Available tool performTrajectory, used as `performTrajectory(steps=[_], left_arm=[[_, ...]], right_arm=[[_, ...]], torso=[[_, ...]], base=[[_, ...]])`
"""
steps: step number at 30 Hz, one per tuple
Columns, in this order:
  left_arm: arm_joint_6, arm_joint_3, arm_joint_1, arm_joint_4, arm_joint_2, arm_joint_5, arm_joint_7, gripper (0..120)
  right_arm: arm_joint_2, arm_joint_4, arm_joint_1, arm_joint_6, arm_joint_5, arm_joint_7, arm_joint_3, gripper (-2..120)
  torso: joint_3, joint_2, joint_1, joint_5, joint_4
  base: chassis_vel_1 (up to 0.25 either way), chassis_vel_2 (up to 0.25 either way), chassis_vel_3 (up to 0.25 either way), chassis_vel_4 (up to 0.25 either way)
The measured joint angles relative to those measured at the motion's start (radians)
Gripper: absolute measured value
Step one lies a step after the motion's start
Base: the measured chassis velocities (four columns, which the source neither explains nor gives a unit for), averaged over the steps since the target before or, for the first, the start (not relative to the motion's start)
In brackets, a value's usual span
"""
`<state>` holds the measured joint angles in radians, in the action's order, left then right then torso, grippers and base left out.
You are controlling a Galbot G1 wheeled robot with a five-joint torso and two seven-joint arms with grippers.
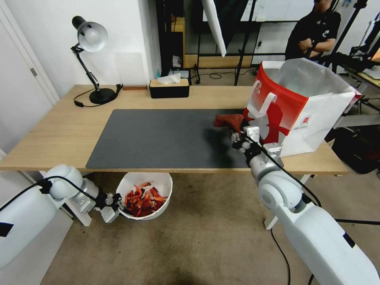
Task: Sweep shrimp from table into container with towel, then put container into takeout bag.
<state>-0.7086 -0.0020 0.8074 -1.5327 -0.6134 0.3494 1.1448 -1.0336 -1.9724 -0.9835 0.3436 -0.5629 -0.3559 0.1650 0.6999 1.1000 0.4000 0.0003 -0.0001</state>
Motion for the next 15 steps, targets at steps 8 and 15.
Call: performTrajectory(steps=[8,15], left_arm=[[-0.001,0.009,-0.006,0.001,-0.011,0.004,0.0,0],[-0.001,0.006,0.003,-0.005,-0.005,0.004,0.0,0]], right_arm=[[-0.011,0.016,-0.029,0.033,0.019,-0.041,0.026,20],[-0.018,0.011,-0.031,0.078,0.019,-0.047,0.03,45]], torso=[[0.0,0.0,0.0,-0.0001,0.0001],[0.0,0.0,0.0,-0.0005,0.0002]], base=[[0.0,0.0,0.0,0.0],[0.0,0.0,0.0,0.0]])
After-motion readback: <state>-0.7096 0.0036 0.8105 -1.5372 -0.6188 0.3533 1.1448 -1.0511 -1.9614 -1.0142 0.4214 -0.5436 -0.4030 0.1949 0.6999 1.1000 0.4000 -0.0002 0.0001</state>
